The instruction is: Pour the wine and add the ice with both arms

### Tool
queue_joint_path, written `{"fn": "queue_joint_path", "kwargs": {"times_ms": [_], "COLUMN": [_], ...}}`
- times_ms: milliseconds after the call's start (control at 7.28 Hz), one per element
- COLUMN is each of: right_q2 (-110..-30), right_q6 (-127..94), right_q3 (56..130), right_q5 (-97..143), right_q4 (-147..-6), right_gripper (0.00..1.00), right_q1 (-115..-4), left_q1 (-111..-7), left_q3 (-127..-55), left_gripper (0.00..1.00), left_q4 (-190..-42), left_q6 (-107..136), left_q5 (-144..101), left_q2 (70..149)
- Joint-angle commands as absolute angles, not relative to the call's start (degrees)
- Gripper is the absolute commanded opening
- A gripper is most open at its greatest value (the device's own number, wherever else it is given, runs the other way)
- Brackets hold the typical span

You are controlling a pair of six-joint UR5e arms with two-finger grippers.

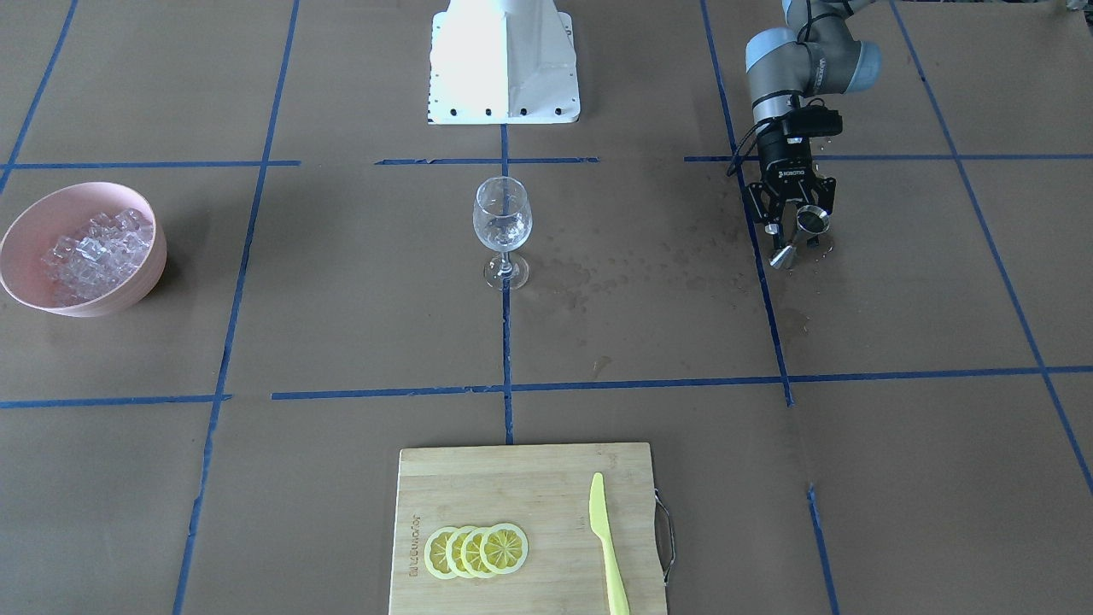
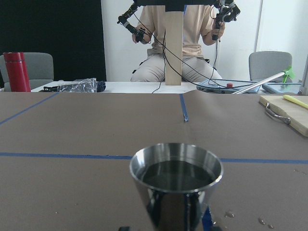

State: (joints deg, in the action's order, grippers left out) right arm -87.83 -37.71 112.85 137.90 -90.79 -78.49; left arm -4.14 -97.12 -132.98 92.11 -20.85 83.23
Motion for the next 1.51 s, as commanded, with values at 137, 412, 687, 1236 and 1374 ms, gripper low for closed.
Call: {"fn": "queue_joint_path", "kwargs": {"times_ms": [137, 412, 687, 1236, 1374], "right_q2": [-87.89, -87.89, -87.89, -87.89, -87.89], "right_q6": [-37.71, -37.71, -37.71, -37.71, -37.62], "right_q3": [112.85, 112.85, 112.85, 114.34, 114.87], "right_q5": [137.9, 137.9, 137.9, 137.99, 138.08], "right_q4": [-90.79, -90.79, -90.79, -90.7, -90.7], "right_gripper": [1.0, 1.0, 1.0, 1.0, 1.0], "right_q1": [-78.49, -78.49, -78.49, -78.49, -78.49], "left_q1": [-4.13, -4.3, -4.48, -5.88, -7.28], "left_q3": [-97.12, -97.29, -100.09, -108.08, -109.41], "left_gripper": [0.37, 0.0, 0.0, 0.0, 0.0], "left_q4": [-132.98, -133.41, -133.68, -133.77, -133.77], "left_q6": [92.11, 92.11, 92.11, 84.87, 81.33], "left_q5": [-20.74, -20.31, -20.13, -20.13, -20.21], "left_q2": [83.06, 83.06, 82.97, 82.96, 83.66]}}
